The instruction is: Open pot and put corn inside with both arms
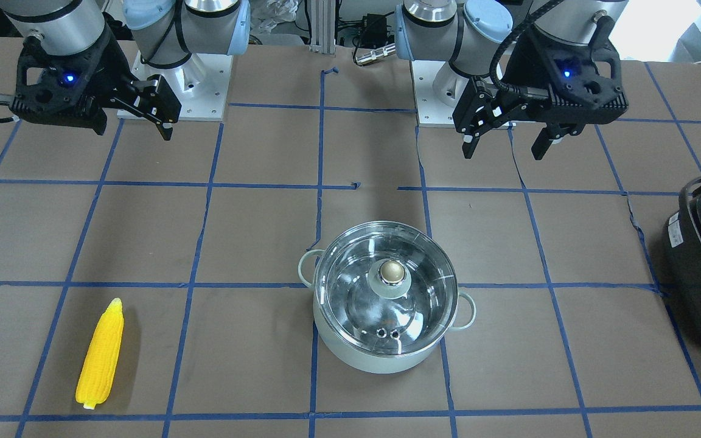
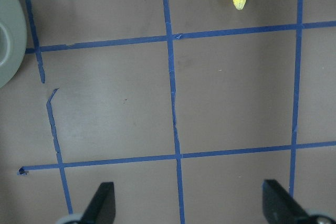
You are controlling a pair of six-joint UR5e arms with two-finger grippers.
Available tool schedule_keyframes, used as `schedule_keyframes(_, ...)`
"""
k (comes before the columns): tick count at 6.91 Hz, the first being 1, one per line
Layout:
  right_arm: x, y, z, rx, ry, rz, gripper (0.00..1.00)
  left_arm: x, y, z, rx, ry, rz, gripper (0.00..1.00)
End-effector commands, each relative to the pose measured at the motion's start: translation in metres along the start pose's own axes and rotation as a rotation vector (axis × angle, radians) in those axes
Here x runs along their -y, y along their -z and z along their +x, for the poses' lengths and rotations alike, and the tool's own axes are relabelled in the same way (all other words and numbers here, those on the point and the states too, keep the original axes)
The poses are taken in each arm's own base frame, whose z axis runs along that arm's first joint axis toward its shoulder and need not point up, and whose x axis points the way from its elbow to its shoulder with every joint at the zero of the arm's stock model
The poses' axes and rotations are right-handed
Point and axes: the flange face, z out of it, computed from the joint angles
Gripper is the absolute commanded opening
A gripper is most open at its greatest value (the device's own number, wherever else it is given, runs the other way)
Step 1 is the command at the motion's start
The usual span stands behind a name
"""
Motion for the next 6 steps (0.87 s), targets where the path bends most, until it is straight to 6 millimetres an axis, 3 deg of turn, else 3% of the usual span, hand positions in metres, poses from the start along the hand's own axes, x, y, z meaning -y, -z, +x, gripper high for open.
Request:
schedule_keyframes(1,0.001,-0.001,0.0,0.001,0.0,0.0,1.0,0.004,-0.013,0.001,-0.021,0.015,-0.014,1.0)
schedule_keyframes(2,0.001,-0.001,0.0,0.0,0.0,0.0,1.0,0.02,-0.033,0.013,-0.028,0.113,0.001,1.0)
schedule_keyframes(3,0.003,-0.003,0.002,0.0,-0.004,-0.003,1.0,0.039,-0.058,0.04,-0.036,0.093,0.033,1.0)
schedule_keyframes(5,0.005,-0.003,0.001,0.002,-0.003,0.007,1.0,0.054,-0.119,0.087,0.032,0.089,0.008,1.0)
schedule_keyframes(6,0.008,-0.005,0.003,-0.007,-0.009,0.013,1.0,0.064,-0.149,0.095,0.035,0.122,0.004,1.0)
